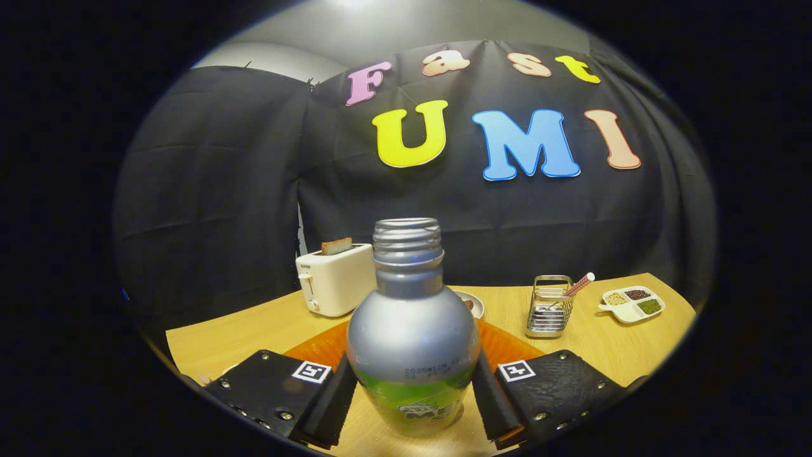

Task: Take the bottle from table, then pour the juice into the cup, finally place the bottle on the coaster

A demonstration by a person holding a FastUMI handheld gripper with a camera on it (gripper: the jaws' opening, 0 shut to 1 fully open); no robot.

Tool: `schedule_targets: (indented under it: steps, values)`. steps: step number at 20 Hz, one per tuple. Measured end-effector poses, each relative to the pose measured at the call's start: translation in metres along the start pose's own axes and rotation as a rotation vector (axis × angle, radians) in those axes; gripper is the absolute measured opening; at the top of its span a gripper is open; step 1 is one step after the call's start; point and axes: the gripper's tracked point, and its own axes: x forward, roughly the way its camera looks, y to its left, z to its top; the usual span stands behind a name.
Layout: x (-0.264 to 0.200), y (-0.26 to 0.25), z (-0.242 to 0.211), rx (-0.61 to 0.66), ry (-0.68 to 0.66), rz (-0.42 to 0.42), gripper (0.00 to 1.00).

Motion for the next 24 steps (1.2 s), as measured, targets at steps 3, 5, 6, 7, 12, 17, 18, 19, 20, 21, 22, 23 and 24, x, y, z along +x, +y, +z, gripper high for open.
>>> schedule_targets:
  steps: [3,5,6,7,12,17,18,19,20,21,22,23,24]
  values:
    - [0.011,-0.003,-0.013,-0.015,0.011,-0.011,0.81]
    - [0.016,-0.003,-0.02,-0.022,0.014,-0.015,0.81]
    - [0.019,-0.002,-0.024,-0.025,0.018,-0.014,0.81]
    - [0.022,-0.002,-0.027,-0.033,0.019,-0.015,0.81]
    - [0.035,-0.007,-0.039,-0.057,0.026,-0.038,0.81]
    - [0.045,-0.01,-0.045,-0.045,0.016,-0.054,0.81]
    - [0.045,-0.009,-0.047,-0.052,0.017,-0.051,0.81]
    - [0.043,-0.008,-0.048,-0.061,0.009,-0.048,0.81]
    - [0.044,-0.007,-0.048,-0.065,0.006,-0.047,0.82]
    - [0.044,-0.008,-0.047,-0.063,0.001,-0.048,0.81]
    - [0.043,-0.009,-0.047,-0.058,0.003,-0.05,0.81]
    - [0.042,-0.008,-0.047,-0.053,0.002,-0.049,0.81]
    - [0.042,-0.008,-0.048,-0.053,0.005,-0.05,0.83]
